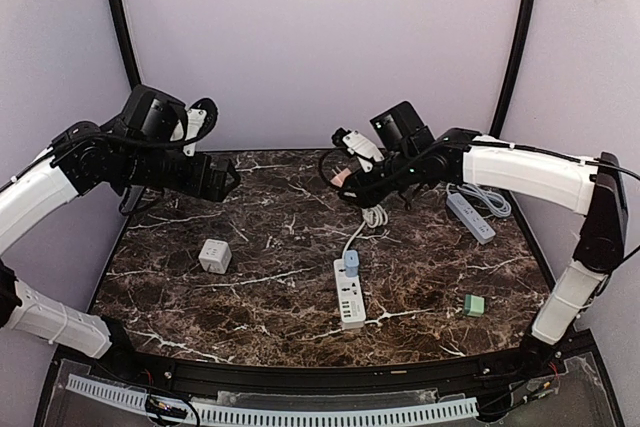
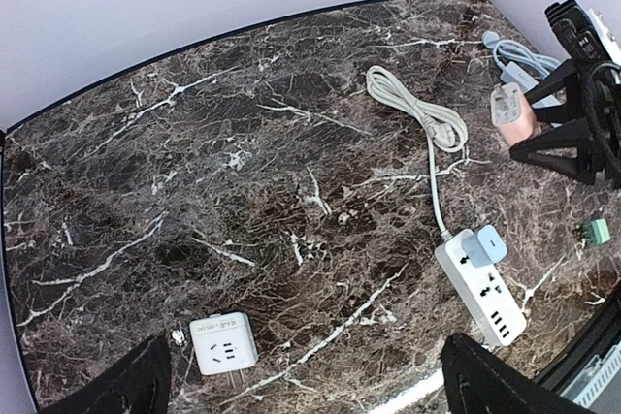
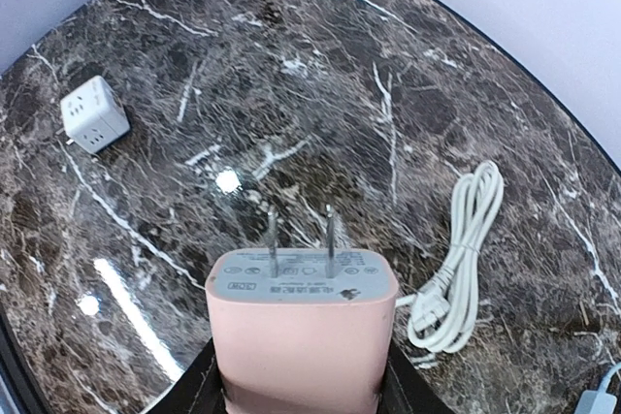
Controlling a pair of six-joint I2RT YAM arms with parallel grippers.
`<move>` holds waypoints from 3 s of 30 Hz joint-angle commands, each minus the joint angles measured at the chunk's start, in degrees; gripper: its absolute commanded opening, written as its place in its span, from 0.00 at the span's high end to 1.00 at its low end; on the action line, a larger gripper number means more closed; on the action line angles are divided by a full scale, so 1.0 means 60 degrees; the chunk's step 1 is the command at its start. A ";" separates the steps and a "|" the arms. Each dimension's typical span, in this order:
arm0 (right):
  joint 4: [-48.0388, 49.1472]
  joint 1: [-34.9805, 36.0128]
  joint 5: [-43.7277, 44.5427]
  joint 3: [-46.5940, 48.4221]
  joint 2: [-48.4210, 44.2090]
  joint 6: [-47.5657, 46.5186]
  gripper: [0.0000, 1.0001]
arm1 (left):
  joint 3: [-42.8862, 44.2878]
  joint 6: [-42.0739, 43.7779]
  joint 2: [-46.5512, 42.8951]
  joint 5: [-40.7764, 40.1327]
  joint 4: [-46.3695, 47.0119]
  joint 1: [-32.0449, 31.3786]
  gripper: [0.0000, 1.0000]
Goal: Insert the plug
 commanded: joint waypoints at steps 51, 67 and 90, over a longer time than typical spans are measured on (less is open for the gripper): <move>0.1670 0.4179 0.2014 0.2409 0.0477 0.0375 1.00 | 0.1598 -0.1188 0.1493 0.8537 -0.0167 0.1383 0.49; 0.1421 0.4279 0.2986 0.2437 0.0643 0.0877 0.70 | 0.1613 -0.1459 0.1497 0.8986 0.0180 0.1503 0.99; 0.2837 0.2060 -0.0235 0.0781 -0.1099 0.6117 0.02 | 0.0086 -0.3780 -0.0026 0.9542 0.3799 0.3472 0.99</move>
